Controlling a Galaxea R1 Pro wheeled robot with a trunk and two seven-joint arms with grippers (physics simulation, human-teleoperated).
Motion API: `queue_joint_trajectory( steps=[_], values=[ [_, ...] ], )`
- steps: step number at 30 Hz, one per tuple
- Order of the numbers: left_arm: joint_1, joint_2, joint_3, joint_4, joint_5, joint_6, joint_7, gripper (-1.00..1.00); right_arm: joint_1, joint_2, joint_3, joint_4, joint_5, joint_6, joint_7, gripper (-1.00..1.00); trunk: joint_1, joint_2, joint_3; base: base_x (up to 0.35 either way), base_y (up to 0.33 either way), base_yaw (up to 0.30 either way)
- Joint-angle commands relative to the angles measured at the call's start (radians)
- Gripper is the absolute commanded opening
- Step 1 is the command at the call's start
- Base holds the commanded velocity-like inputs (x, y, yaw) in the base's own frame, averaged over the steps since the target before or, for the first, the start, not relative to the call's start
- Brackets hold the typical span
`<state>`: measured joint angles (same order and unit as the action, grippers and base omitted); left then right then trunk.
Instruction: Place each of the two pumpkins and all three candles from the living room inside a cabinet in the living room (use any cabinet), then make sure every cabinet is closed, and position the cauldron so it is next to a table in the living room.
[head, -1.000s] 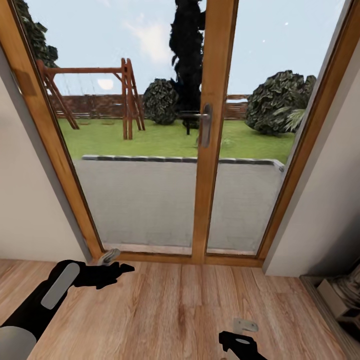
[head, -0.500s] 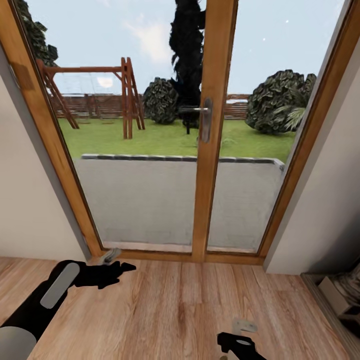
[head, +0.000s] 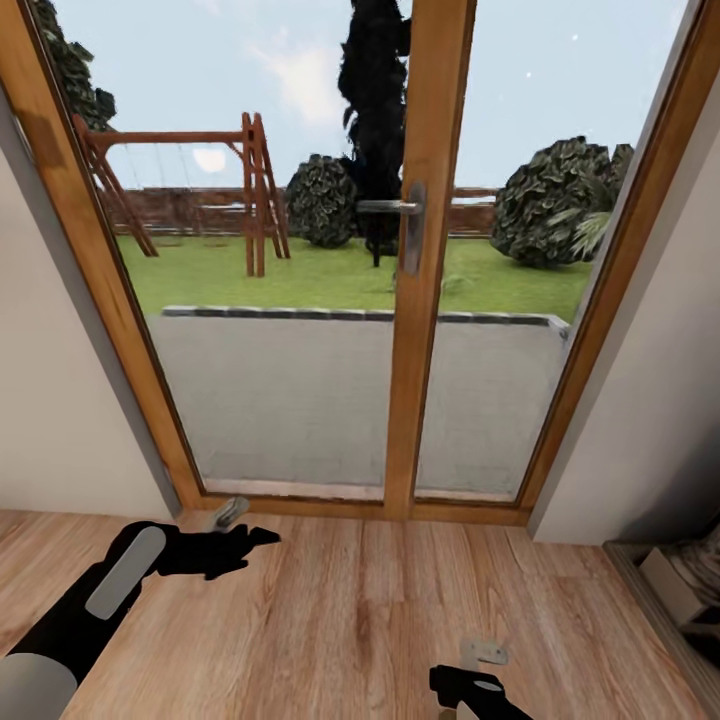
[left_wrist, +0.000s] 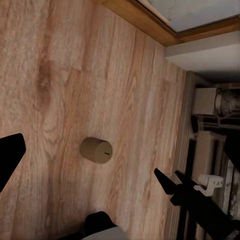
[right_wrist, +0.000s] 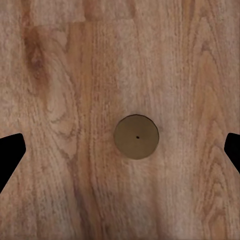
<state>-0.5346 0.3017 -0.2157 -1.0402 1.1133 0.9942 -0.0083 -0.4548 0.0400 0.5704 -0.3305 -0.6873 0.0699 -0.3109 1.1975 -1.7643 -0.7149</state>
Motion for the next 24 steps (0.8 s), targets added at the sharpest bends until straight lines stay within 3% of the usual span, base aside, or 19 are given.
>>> queue_joint_trajectory(
  steps=[1, 9, 20, 24],
  values=[
    [-0.001, 0.001, -0.006, -0.002, 0.001, 0.001, -0.001, 1.00, -0.001, 0.000, 0.009, 0.001, -0.004, 0.005, -0.008, 1.00, 0.004, -0.008, -0.004, 0.000, 0.000, 0.000],
    [-0.001, 0.001, -0.013, -0.009, 0.004, 0.001, -0.001, 1.00, -0.001, 0.002, 0.009, 0.023, 0.004, 0.004, -0.008, 1.00, 0.035, -0.064, -0.029, 0.000, 0.000, 0.000],
    [0.000, 0.001, -0.026, -0.020, 0.039, 0.002, -0.001, 1.00, -0.001, 0.002, 0.013, 0.024, 0.006, 0.004, -0.008, 1.00, 0.077, -0.141, -0.064, 0.000, 0.000, 0.000],
    [0.014, 0.003, -0.059, -0.085, 0.095, 0.001, -0.001, 1.00, -0.001, 0.002, 0.017, 0.024, 0.007, 0.004, -0.007, 1.00, 0.092, -0.169, -0.076, 0.000, 0.000, 0.000]
  ],
)
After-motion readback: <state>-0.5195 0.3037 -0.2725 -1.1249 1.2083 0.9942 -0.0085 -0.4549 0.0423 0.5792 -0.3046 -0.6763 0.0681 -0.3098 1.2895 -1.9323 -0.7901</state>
